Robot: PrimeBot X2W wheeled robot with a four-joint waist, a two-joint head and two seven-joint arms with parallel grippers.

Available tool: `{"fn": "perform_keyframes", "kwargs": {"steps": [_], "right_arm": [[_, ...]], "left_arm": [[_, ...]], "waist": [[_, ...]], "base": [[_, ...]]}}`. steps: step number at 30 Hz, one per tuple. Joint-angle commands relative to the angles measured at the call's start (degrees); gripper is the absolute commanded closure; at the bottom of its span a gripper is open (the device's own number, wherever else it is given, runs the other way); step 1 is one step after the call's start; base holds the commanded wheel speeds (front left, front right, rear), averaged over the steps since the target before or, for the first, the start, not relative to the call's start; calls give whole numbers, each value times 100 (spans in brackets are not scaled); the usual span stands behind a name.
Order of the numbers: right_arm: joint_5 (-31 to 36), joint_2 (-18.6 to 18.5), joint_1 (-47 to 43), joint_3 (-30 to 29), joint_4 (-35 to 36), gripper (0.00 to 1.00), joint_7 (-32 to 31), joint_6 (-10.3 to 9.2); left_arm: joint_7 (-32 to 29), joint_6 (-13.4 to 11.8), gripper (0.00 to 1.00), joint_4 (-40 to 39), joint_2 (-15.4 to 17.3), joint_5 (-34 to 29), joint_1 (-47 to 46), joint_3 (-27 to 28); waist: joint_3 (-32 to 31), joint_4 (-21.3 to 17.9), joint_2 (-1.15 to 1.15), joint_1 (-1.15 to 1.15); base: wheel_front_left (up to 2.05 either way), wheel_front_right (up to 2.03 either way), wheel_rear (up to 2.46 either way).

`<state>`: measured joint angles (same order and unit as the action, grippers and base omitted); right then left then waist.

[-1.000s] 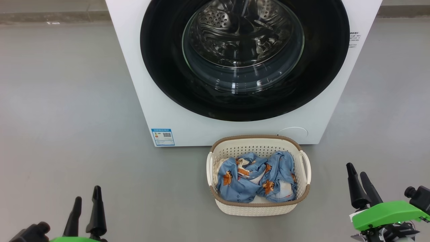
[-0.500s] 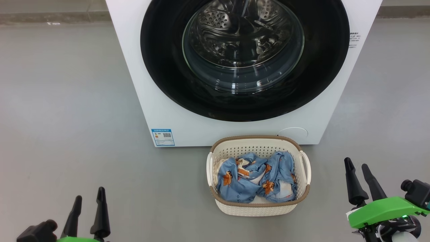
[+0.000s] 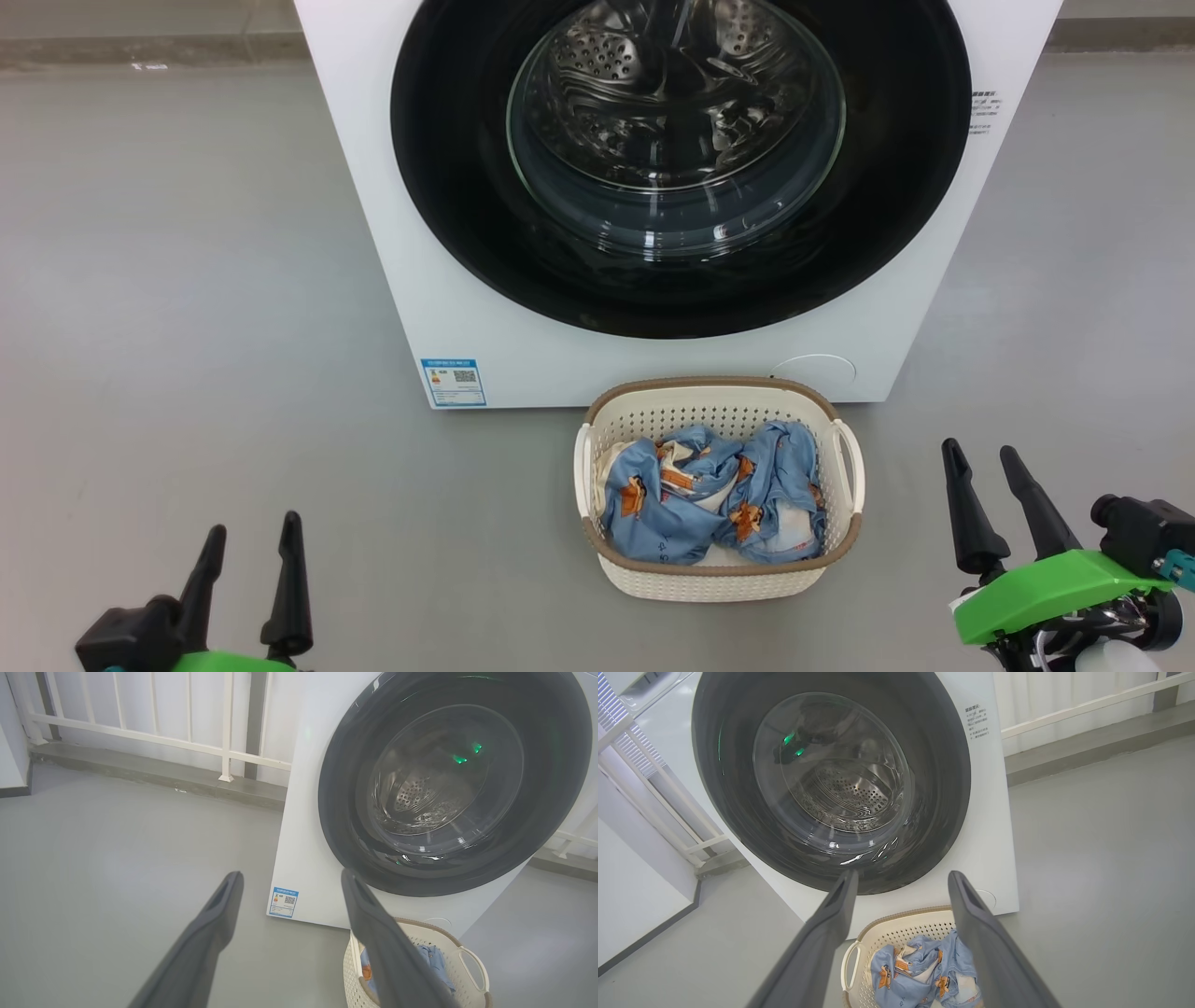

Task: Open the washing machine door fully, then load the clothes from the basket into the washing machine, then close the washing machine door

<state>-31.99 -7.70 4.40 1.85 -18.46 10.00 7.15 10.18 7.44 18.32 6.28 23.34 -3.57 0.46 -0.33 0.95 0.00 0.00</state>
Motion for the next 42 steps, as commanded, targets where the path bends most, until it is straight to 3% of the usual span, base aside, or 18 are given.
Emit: {"fn": "perform_keyframes", "kwargs": {"steps": [1,24,42], "right_arm": [[230,-142,312,149,143,0,115,28],[1548,-137,190,132,189,0,489,34],[1563,26,-25,-152,265,0,500,34]], "left_arm": [[101,-18,0,-91,151,-282,-244,127],[471,-22,0,-43,267,-1617,-272,137],[482,-33,0,267,269,-1317,-348,234]], "waist": [[-5,1,0,0],[-36,-41,0,0],[-15,-116,0,0]], "base": [[0,0,0],[0,0,0],[0,0,0]]}}
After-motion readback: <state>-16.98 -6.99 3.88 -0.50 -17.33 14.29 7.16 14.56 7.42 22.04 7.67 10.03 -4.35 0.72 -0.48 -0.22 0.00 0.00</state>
